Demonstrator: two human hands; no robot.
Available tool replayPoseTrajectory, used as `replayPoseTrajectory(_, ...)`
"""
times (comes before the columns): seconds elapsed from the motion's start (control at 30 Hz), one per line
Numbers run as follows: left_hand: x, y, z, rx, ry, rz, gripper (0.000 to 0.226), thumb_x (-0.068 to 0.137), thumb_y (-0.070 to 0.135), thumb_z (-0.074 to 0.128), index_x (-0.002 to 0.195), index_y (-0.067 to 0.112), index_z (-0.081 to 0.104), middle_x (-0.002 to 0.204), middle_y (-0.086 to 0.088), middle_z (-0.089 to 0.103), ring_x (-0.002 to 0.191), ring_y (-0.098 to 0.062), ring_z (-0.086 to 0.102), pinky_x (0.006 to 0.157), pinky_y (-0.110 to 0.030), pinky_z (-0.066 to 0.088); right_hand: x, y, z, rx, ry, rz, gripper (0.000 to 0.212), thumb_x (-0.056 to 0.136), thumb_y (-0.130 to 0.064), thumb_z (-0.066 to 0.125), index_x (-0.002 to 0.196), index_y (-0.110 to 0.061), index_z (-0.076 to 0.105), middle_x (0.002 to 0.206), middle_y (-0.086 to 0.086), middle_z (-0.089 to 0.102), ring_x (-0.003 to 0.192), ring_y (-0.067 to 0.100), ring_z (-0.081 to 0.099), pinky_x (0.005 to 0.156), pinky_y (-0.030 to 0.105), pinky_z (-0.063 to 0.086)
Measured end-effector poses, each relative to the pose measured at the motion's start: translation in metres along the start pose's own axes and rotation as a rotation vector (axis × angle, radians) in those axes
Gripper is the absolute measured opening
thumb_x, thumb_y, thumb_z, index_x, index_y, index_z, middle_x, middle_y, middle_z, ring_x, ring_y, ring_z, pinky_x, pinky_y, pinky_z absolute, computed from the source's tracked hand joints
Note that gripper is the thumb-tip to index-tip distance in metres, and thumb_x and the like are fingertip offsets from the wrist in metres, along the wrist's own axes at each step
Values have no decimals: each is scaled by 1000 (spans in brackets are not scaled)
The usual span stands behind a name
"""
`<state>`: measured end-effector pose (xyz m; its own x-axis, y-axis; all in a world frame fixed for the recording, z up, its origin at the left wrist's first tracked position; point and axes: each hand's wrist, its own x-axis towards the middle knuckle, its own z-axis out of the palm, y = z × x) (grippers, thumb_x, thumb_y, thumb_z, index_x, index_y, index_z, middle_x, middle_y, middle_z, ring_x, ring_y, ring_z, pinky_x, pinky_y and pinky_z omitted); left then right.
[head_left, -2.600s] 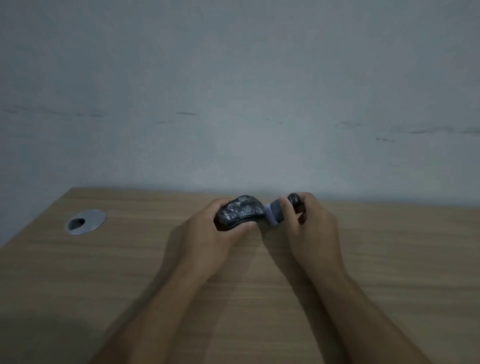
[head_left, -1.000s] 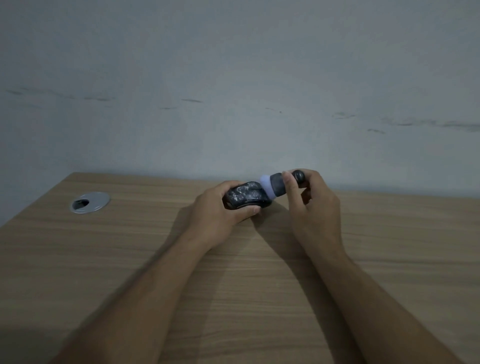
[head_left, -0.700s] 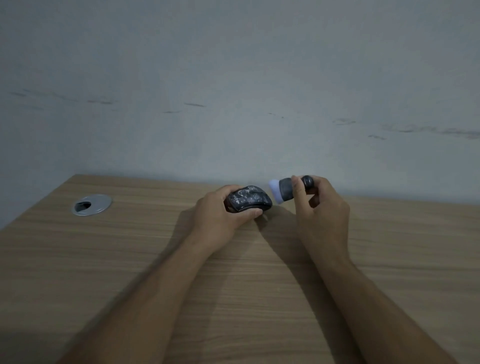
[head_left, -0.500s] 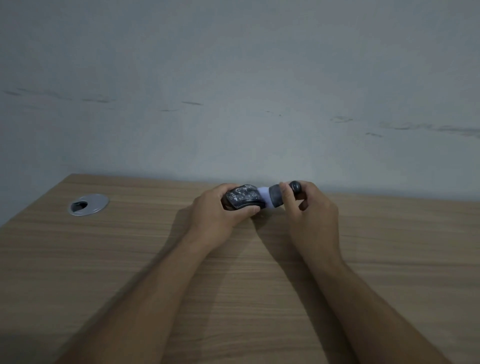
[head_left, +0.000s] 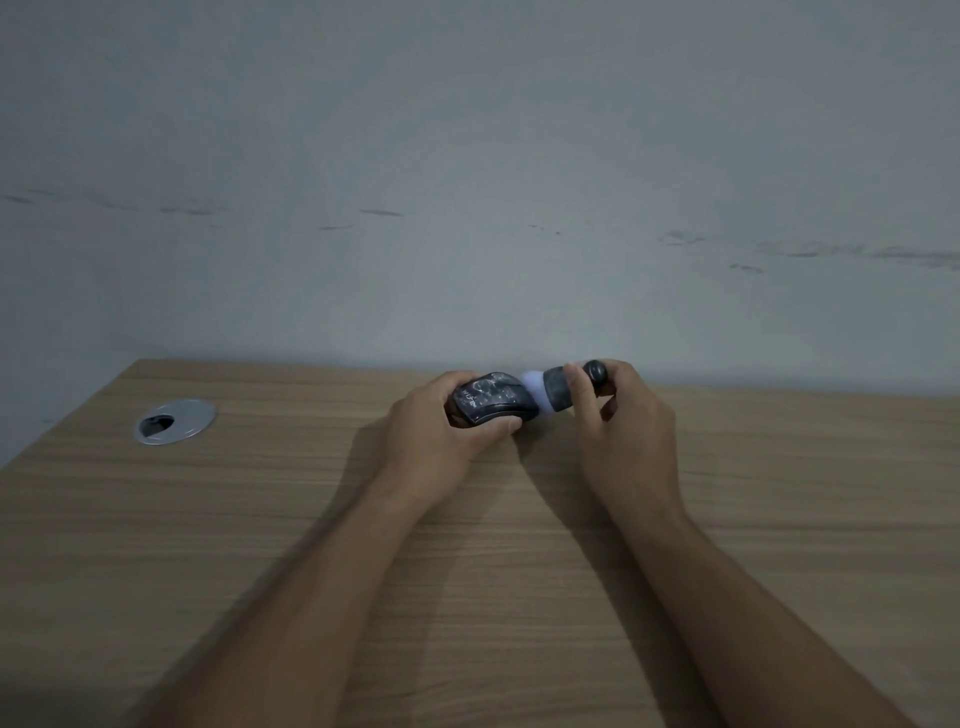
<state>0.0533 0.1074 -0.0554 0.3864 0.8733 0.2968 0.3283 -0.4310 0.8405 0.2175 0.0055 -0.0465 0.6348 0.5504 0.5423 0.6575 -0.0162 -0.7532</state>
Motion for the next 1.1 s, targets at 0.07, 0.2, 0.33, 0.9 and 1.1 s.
replayPoseTrajectory(0.07, 1, 0, 0, -8, -3, -1, 51, 75, 43, 98, 122, 33, 80, 103, 16, 84, 94, 1, 77, 85, -22, 60, 0, -4, -1, 31, 34, -39, 12, 109, -32, 68, 98, -28, 67, 66, -14, 59, 63, -2, 60, 60, 6, 40)
replayPoseTrajectory(0.2, 3, -3, -1, 35, -12, -9, 56, 74, 49, 97, 126, 36, 78, 107, 16, 83, 99, -5, 78, 93, -36, 63, -1, -3, 5, 2, -5, -92, 9, 109, -31, 69, 100, -29, 68, 74, -14, 63, 66, -2, 61, 64, 5, 40)
replayPoseTrajectory(0.33, 1, -3, -2, 69, -34, 3, 59, 75, 52, 96, 129, 38, 76, 112, 18, 82, 104, -6, 76, 99, -37, 61, 4, 11, 7, -45, -32, -26, 12, 109, -32, 68, 105, -22, 72, 87, -5, 71, 73, 4, 62, 69, 2, 40)
replayPoseTrajectory(0.9, 0, -3, -2, 40, -124, 40, 69, 69, 68, 87, 132, 44, 70, 115, 20, 81, 110, -6, 76, 105, -44, 59, 8, 6, 1, 52, 21, -145, 15, 113, -30, 61, 113, -17, 68, 96, -5, 70, 71, -4, 57, 69, 6, 39)
replayPoseTrajectory(1.1, 0, -6, -2, 12, -121, 57, 74, 67, 67, 87, 135, 42, 70, 119, 17, 81, 112, -9, 77, 104, -44, 61, 0, 14, 2, -73, -25, -81, 13, 109, -32, 68, 108, -19, 73, 95, -3, 72, 75, 10, 59, 70, 1, 38)
